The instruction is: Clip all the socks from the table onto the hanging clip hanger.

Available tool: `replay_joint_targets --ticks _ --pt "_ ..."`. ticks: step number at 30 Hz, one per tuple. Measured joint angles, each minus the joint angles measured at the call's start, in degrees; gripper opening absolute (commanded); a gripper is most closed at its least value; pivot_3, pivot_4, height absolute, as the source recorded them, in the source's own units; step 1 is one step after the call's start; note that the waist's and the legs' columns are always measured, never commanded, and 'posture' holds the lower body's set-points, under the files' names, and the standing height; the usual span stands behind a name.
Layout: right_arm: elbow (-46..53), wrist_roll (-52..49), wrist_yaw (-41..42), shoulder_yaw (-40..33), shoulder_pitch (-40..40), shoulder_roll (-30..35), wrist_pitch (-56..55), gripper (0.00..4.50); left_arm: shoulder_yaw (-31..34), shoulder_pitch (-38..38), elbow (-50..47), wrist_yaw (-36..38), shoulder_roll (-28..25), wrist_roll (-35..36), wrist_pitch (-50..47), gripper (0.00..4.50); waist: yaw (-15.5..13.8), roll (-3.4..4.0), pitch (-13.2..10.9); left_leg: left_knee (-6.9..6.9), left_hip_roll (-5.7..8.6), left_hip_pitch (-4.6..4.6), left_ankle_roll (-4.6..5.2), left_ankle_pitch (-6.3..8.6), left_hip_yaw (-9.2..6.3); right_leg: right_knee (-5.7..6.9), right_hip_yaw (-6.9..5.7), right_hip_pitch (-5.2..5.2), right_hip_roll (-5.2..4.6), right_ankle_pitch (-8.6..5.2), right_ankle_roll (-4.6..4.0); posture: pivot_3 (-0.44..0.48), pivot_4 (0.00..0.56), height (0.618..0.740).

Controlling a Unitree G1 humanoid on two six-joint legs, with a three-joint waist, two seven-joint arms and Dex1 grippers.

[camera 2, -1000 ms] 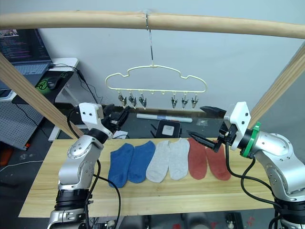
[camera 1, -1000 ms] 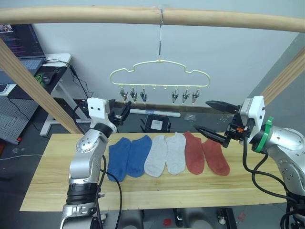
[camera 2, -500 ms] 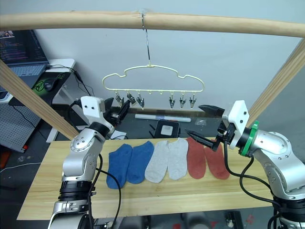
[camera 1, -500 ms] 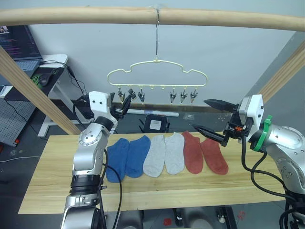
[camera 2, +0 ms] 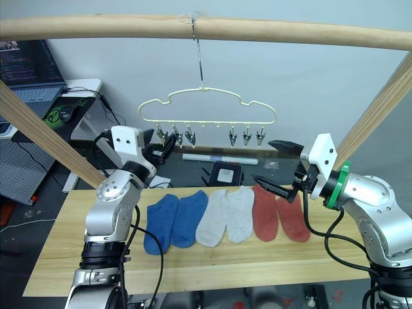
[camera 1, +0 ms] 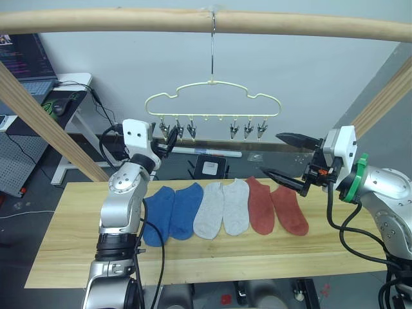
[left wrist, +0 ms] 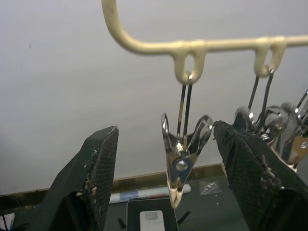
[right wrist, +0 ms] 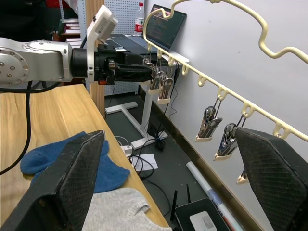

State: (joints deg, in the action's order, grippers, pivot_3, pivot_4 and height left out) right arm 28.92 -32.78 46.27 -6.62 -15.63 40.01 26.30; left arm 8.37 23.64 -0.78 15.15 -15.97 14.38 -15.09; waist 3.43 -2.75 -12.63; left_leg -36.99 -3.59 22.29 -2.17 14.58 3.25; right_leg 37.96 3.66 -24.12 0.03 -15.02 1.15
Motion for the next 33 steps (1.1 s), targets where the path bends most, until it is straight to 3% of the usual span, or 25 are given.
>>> replay_joint_targets --ticks 7,20,23,33 --pt "0.0 0.0 -0.2 1.0 -1.2 -0.5 0.0 4.5 1.0 -1.1 -0.7 2.1 0.3 3.3 -1.0 3.35 0.0 0.0 0.0 -0.02 0.01 0.05 0.0 0.0 -0.01 0.0 -0.06 -0.01 0.0 0.0 0.0 -0.109 0.212 0.74" --pt "0.1 0.1 -1.1 1.2 -1.0 -1.1 0.0 4.5 1.0 0.5 -0.8 2.0 -0.4 2.5 -1.4 3.35 0.0 0.0 0.0 -0.02 0.02 0.07 0.0 0.0 -0.01 -0.01 -0.06 -0.01 -0.01 0.0 0.0 -0.114 0.212 0.74" --pt "0.1 0.1 -1.1 1.2 -0.9 -1.1 0.0 4.5 1.0 0.7 -0.8 1.8 -0.4 2.3 -1.5 2.8 0.0 0.0 0.0 -0.02 0.01 0.07 0.0 0.0 -0.01 -0.01 -0.06 -0.02 -0.01 0.0 0.0 -0.113 0.213 0.74" --pt "0.1 0.1 -0.5 1.2 -0.9 -1.1 0.0 4.5 0.6 0.7 -1.3 -0.1 0.0 0.7 -2.0 2.8 -0.1 0.0 0.0 -0.03 0.01 0.07 0.0 0.0 -0.01 0.0 -0.06 -0.02 -0.02 0.01 0.0 -0.102 0.22 0.74"
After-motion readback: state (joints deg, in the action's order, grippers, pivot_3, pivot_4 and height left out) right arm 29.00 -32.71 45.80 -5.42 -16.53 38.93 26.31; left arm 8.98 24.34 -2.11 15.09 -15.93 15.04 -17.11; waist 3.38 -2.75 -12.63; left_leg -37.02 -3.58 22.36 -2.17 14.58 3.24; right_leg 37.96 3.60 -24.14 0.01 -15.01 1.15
